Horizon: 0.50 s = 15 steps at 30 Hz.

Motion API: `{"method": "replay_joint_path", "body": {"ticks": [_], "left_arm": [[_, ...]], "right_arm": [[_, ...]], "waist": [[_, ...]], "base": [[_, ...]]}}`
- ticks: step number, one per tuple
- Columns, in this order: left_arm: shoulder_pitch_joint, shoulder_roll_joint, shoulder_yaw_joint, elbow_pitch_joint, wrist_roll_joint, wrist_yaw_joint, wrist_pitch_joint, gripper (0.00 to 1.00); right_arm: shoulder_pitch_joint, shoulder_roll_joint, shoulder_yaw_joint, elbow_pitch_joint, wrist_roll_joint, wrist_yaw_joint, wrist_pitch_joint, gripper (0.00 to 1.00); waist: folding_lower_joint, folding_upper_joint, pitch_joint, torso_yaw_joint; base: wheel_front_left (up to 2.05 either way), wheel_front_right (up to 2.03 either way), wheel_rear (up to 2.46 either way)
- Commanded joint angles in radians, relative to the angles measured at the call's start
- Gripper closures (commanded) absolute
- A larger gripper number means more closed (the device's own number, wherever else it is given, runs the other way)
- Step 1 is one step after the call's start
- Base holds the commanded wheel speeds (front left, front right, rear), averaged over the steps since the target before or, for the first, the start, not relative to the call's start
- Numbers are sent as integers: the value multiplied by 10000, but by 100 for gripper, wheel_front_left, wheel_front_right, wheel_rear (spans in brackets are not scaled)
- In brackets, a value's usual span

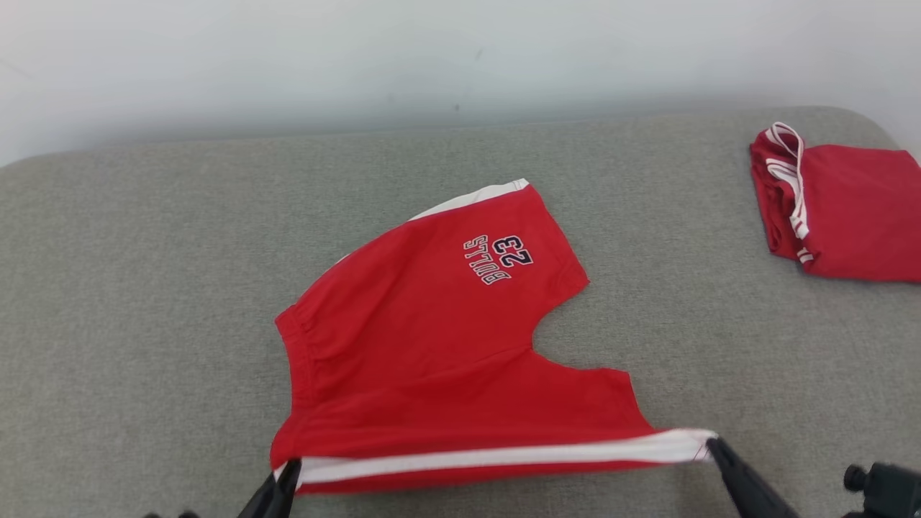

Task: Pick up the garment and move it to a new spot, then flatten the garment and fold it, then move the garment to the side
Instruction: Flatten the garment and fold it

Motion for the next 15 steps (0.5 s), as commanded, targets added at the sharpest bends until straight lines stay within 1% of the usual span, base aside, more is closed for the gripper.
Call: {"method": "replay_joint_path", "body": {"ticks": [1,2,4,6,8,11,15], "left_arm": [[-204,-1,73,-98,-29,32,-32,100],[-333,-46,29,-207,-97,32,-32,100],[-767,42,-130,-444,-78,32,-32,100],[-1195,98,-264,-465,-172,30,-32,100],[-1663,148,-449,-363,-145,30,-32,100],[-2455,119,-742,-10,-377,29,-31,100],[-3526,81,-1065,707,-687,29,-32,100]], "right_arm": [[-144,-48,-86,-81,-65,-28,2,100],[-305,-97,-183,-145,-82,-28,48,100],[-938,-257,-295,-299,-126,-28,253,100],[-1453,-287,-306,-295,-89,-27,419,100],[-2061,-484,-242,-150,-267,-28,549,100],[-3090,-649,0,314,-411,-27,714,100],[-4790,-928,443,1384,-734,-27,743,100]], "waist": [[0,0,-17,133],[0,0,-24,211],[0,0,4,398],[0,0,87,535],[0,0,193,666],[0,0,431,809],[0,0,882,906]], "base": [[0,0,0],[0,0,0],[0,0,0],[0,0,0],[0,0,0],[0,0,0],[0,0,0]]}}
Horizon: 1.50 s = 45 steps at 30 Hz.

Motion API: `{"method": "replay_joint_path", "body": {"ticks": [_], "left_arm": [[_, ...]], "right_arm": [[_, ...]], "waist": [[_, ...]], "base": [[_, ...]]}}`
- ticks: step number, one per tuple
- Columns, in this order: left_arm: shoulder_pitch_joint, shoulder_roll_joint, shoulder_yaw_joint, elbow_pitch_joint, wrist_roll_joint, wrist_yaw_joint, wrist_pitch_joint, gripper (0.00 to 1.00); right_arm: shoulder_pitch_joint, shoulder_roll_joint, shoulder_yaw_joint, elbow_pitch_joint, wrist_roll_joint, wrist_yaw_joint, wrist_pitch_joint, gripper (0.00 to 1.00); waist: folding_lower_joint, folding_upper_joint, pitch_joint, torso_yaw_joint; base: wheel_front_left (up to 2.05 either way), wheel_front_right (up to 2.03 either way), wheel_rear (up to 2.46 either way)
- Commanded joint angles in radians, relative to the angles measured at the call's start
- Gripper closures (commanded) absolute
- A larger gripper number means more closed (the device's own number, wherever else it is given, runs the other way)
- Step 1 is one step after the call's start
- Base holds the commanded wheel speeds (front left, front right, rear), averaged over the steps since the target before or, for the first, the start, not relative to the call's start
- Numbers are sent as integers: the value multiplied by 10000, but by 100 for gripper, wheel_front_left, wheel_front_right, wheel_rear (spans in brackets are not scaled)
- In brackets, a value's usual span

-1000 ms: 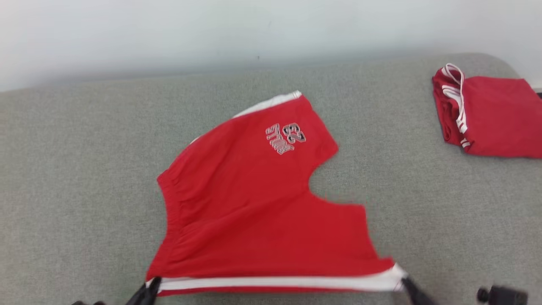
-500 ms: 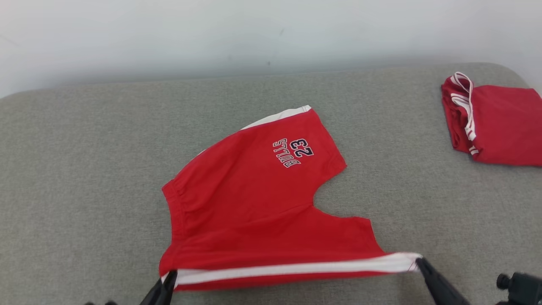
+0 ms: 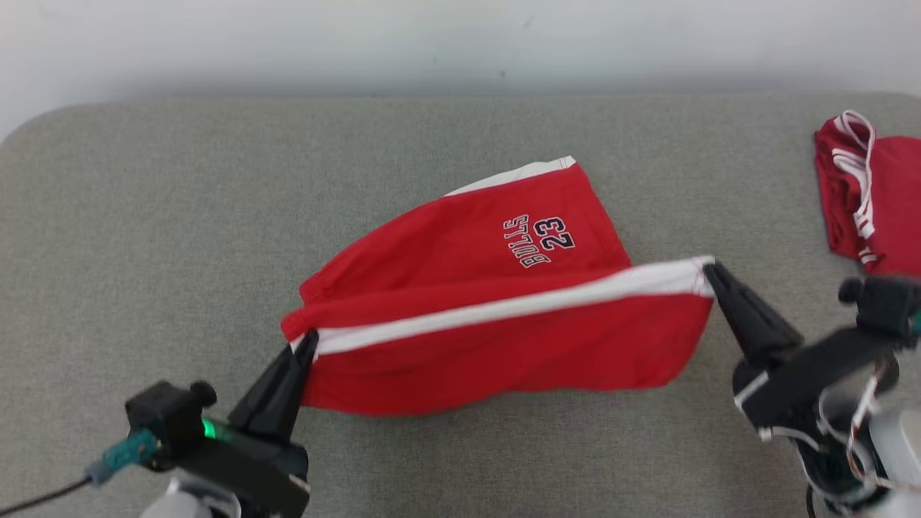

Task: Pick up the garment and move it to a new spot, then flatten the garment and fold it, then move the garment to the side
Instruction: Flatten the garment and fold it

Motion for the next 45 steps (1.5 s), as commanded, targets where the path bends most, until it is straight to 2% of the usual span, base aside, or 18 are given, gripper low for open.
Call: {"method": "replay_joint_path", "body": {"ticks": [1,11,14,15,28,34,35,36,37,42,45], "left_arm": [[-519,-52,-83,315,-190,26,-31,100],[-2618,-356,-735,1671,-715,25,-31,100],[-3041,-452,-714,2022,-808,25,-31,100],[-3041,-452,-714,2022,-808,25,-31,100],[-4144,-986,-753,2681,-715,25,-31,100],[-4366,-1289,-794,2954,-416,25,-31,100],[-4359,-1318,-738,2974,-341,25,-31,90],[-4333,-1332,-691,2992,-240,25,-31,55],[-4282,-1348,-634,3019,-127,25,-31,0],[-3847,-1525,-71,3054,619,25,-31,0],[-3455,-1688,407,2932,1506,25,-31,0]], "right_arm": [[-798,-24,255,532,-92,-25,-76,100],[-4874,-306,2195,4143,-588,-25,-732,100],[-5924,-171,2596,5310,-553,-25,-1086,100],[-5924,-171,2596,5310,-553,-25,-1086,100],[-8816,302,4071,9152,-782,-25,-2626,100],[-9434,569,4558,10278,-812,-25,-3164,100],[-9479,578,4660,10398,-811,-25,-3270,70],[-9488,595,4773,10473,-794,-25,-3366,43],[-9497,595,4870,10543,-733,-25,-3451,0],[-9375,491,5294,10666,-469,-25,-3995,0],[-9089,311,5753,10622,-595,-25,-4358,0]], "waist": [[-1,-1,450,166],[-1,-1,1276,470],[-1,-1,1512,581],[-1,-1,1512,581],[-1,-1,2418,1066],[-1,-1,2535,1128],[-1,-1,2503,1123],[-1,-1,2463,1115],[-1,-1,2410,1104],[-1,-1,2084,1042],[-1,-1,1834,1019]], "base": [[0,0,0],[0,0,0],[0,0,0],[0,0,0],[0,0,0],[0,0,0],[0,0,0],[0,0,0],[0,0,0],[0,0,0],[0,0,0]]}}
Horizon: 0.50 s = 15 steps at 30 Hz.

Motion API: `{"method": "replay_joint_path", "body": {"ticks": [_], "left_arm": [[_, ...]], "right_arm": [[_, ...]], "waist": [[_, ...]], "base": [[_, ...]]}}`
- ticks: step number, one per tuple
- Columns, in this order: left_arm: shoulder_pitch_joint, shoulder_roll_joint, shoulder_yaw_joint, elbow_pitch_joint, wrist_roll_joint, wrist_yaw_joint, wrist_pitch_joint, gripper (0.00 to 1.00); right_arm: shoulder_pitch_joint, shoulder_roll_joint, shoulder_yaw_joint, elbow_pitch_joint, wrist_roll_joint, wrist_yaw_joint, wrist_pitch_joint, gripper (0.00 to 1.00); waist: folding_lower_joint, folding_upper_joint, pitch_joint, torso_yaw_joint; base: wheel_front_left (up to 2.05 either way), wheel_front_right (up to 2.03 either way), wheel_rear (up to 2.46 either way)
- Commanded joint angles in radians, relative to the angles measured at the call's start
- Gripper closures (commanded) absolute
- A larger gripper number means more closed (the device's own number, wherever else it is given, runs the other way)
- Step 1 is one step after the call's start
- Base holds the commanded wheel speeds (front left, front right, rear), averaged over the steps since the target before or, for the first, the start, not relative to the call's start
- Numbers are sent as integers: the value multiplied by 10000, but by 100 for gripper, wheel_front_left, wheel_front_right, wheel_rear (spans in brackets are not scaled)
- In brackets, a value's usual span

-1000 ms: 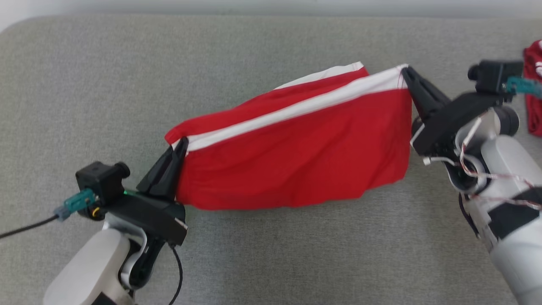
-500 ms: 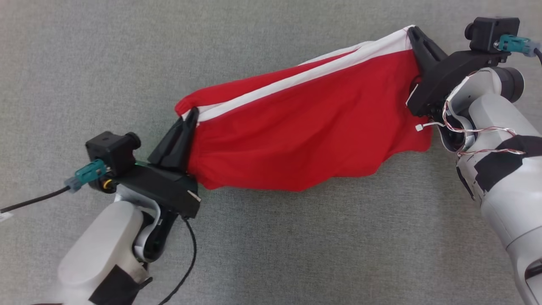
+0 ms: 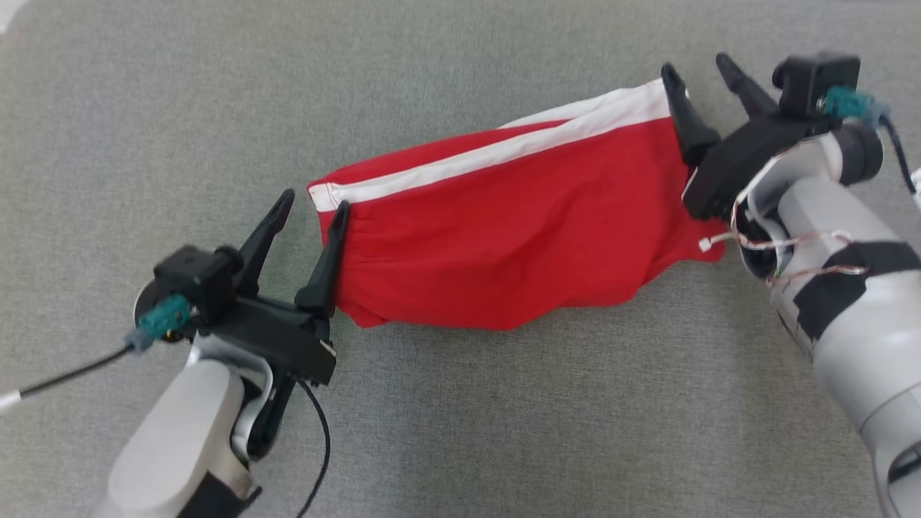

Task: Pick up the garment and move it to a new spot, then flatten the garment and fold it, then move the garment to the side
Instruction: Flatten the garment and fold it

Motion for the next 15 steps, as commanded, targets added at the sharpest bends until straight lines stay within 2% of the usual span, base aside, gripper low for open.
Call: {"method": "replay_joint_path", "body": {"ticks": [1,6,10,15], "left_arm": [[382,-173,316,-146,266,51,-29,0],[1627,-587,1812,-1295,1673,381,-29,0],[2830,-971,2812,-2342,3083,846,-29,0],[4040,-1459,3679,-3159,3923,988,-29,0]], "right_arm": [[351,-37,108,-8,80,-25,-148,0],[931,-236,494,-73,103,-25,-544,0],[1600,-360,573,-109,98,-25,-687,0],[2273,-275,374,-99,157,-25,-722,0]], "waist": [[1,-2,-277,-51],[1,-2,-745,-105],[1,-2,-1124,-115],[1,-2,-1437,-89]], "base": [[0,0,0],[0,0,0],[0,0,0],[0,0,0]]}}
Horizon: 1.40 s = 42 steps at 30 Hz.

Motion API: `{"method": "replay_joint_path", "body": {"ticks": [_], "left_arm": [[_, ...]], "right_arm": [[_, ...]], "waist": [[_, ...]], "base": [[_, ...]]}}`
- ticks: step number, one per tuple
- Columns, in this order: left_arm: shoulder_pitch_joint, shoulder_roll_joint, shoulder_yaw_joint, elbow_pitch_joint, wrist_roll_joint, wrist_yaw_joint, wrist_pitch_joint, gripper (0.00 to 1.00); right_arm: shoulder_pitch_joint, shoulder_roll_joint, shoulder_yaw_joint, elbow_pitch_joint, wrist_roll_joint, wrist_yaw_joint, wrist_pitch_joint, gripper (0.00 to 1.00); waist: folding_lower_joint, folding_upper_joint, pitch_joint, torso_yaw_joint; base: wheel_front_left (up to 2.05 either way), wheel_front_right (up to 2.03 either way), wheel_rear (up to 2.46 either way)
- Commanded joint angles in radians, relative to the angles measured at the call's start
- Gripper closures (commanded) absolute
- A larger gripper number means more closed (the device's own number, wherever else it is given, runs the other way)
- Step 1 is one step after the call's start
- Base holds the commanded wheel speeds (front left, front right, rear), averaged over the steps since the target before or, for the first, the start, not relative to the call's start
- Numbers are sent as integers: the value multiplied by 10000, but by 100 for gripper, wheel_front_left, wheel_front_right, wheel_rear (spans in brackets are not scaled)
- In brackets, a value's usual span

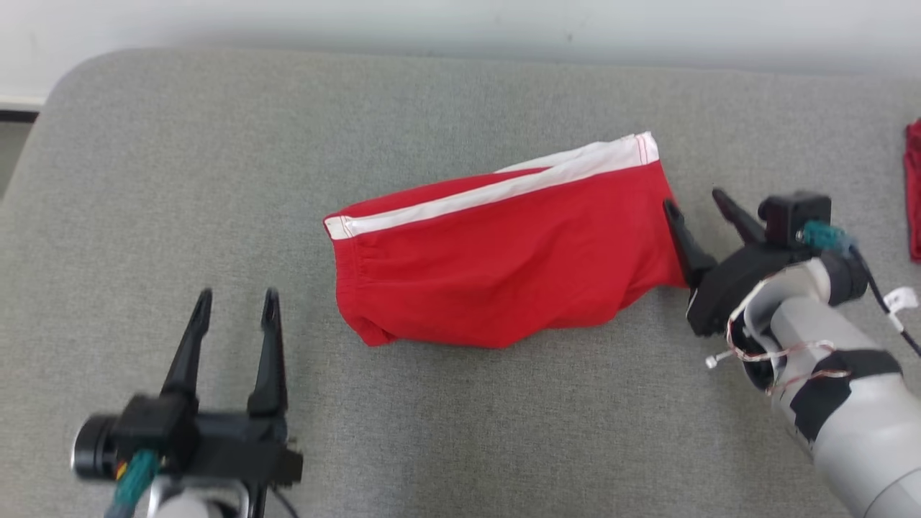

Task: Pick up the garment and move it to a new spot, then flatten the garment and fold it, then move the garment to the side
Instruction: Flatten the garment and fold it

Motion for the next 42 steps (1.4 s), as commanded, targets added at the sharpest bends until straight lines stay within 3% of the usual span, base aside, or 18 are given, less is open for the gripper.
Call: {"method": "replay_joint_path", "body": {"ticks": [1,5,11,22,23,24,25,42], "left_arm": [[209,-50,81,-68,100,0,-29,0],[1193,-495,755,-539,503,-94,-29,0],[2044,-756,553,-395,1298,-209,-29,0],[1968,-848,404,-255,921,-38,-29,0],[1977,-848,402,-243,889,-19,-29,0],[1988,-847,406,-228,853,-23,-29,0],[1997,-848,408,-210,862,-22,-29,0],[2747,-846,739,91,869,-237,-29,0]], "right_arm": [[134,57,-41,-46,54,-25,-51,0],[664,84,-303,-9,4,-25,-48,0],[889,237,-457,601,39,-25,-49,0],[777,767,-389,1892,336,-25,563,0],[783,816,-365,1875,387,-25,596,50],[800,882,-341,1808,435,-25,609,84],[829,916,-327,1744,491,-25,621,100],[2162,253,-434,-441,1672,-25,15,100]], "waist": [[3,0,-205,18],[3,0,-391,91],[3,0,-436,352],[3,0,-444,650],[3,0,-458,637],[3,0,-475,621],[3,0,-493,606],[3,0,-1575,-78]], "base": [[0,0,0],[0,0,0],[0,0,0],[0,0,0],[0,0,0],[0,0,0],[0,0,0],[0,0,0]]}}
